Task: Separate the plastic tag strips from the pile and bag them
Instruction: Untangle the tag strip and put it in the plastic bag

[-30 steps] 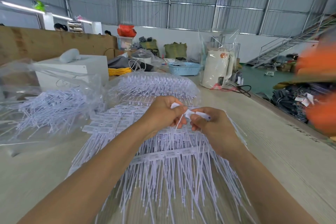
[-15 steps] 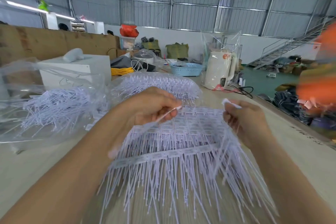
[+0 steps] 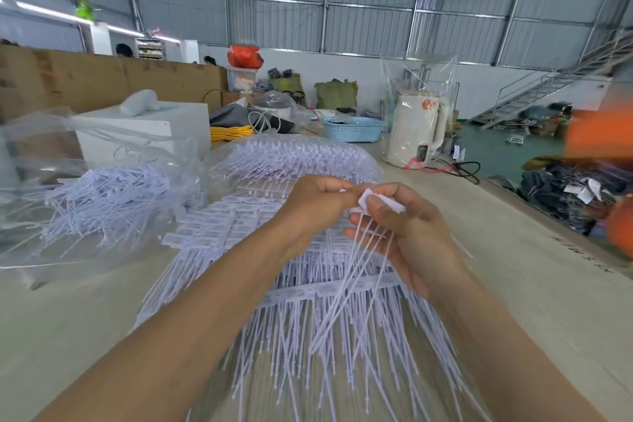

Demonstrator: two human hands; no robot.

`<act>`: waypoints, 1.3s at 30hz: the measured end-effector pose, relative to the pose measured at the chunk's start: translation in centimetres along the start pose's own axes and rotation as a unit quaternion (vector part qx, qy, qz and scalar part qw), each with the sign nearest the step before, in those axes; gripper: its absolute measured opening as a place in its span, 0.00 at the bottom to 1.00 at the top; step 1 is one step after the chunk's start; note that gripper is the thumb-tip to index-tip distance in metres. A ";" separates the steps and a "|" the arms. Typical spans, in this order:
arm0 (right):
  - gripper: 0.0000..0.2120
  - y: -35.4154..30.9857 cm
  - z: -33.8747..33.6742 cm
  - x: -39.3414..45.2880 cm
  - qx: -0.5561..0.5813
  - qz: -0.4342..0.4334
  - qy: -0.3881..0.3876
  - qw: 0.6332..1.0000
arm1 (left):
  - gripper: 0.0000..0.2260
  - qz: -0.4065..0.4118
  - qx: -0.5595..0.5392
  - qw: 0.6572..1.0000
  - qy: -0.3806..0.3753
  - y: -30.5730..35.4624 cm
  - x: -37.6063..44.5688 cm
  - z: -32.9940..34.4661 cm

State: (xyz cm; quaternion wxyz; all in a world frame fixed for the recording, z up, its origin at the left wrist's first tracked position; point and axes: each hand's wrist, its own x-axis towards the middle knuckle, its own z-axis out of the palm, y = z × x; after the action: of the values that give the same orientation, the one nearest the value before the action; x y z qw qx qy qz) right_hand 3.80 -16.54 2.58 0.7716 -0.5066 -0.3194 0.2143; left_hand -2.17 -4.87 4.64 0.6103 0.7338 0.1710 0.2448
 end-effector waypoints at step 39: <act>0.12 7.3 22.7 2.8 -0.087 0.121 -0.109 0.983 | 0.18 -0.036 0.233 0.939 0.252 -4.9 -12.3 -22.8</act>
State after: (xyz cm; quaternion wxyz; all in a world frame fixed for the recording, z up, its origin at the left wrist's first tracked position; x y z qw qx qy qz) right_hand -10.42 2.82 3.10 0.6531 -0.5806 -0.3557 0.3315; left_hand -25.01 7.89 1.09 0.3675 0.7629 0.3977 0.3531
